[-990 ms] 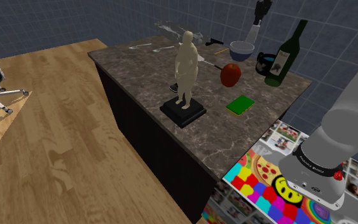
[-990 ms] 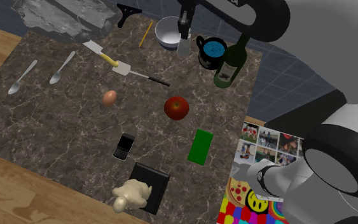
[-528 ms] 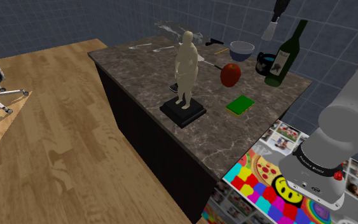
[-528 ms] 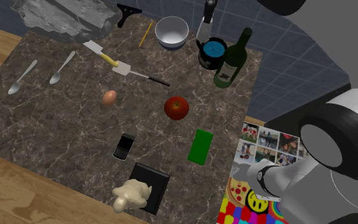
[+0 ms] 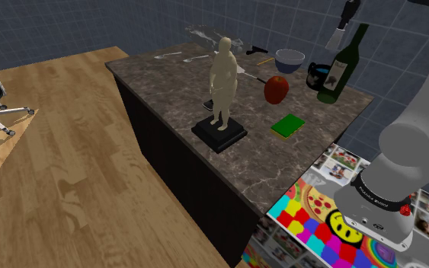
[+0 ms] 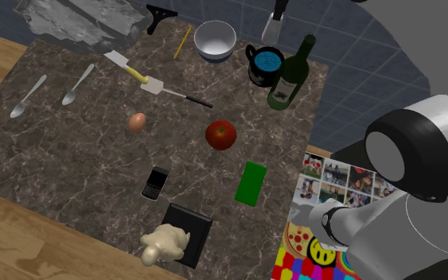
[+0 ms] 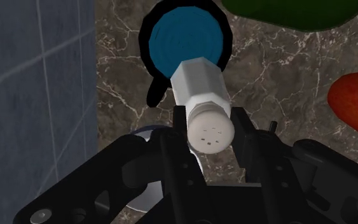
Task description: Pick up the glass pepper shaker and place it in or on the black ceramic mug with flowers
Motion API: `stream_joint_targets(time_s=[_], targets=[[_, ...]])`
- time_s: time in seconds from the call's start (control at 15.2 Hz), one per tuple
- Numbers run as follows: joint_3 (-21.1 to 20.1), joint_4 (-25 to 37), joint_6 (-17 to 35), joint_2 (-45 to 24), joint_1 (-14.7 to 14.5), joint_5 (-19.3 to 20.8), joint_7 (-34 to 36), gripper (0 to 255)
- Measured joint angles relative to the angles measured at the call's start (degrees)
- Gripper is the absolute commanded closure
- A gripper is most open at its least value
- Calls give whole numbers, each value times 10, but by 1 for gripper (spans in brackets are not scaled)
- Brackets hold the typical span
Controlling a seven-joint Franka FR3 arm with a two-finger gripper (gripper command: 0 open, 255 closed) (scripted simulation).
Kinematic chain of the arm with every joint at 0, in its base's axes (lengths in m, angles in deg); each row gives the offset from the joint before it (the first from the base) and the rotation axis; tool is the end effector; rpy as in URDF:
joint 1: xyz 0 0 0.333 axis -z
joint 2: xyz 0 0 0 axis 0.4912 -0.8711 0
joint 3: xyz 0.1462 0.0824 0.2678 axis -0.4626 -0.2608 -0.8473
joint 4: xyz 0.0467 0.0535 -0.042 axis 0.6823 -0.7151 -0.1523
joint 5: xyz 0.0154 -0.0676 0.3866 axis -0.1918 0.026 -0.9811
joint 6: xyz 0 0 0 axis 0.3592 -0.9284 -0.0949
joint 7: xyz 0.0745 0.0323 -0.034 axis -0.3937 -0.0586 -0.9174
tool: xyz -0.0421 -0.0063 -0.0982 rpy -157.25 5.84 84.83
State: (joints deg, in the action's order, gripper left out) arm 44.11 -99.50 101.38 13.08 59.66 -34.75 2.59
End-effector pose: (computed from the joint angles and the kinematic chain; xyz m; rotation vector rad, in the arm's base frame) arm 0.4016 -0.4998 0.5604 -3.0472 -0.0538 -0.0211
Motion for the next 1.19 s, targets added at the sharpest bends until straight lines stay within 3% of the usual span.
stream_joint_targets(time_s=[1.19], targets=[[-4,-145,137,9,-15,1,-11,255]])
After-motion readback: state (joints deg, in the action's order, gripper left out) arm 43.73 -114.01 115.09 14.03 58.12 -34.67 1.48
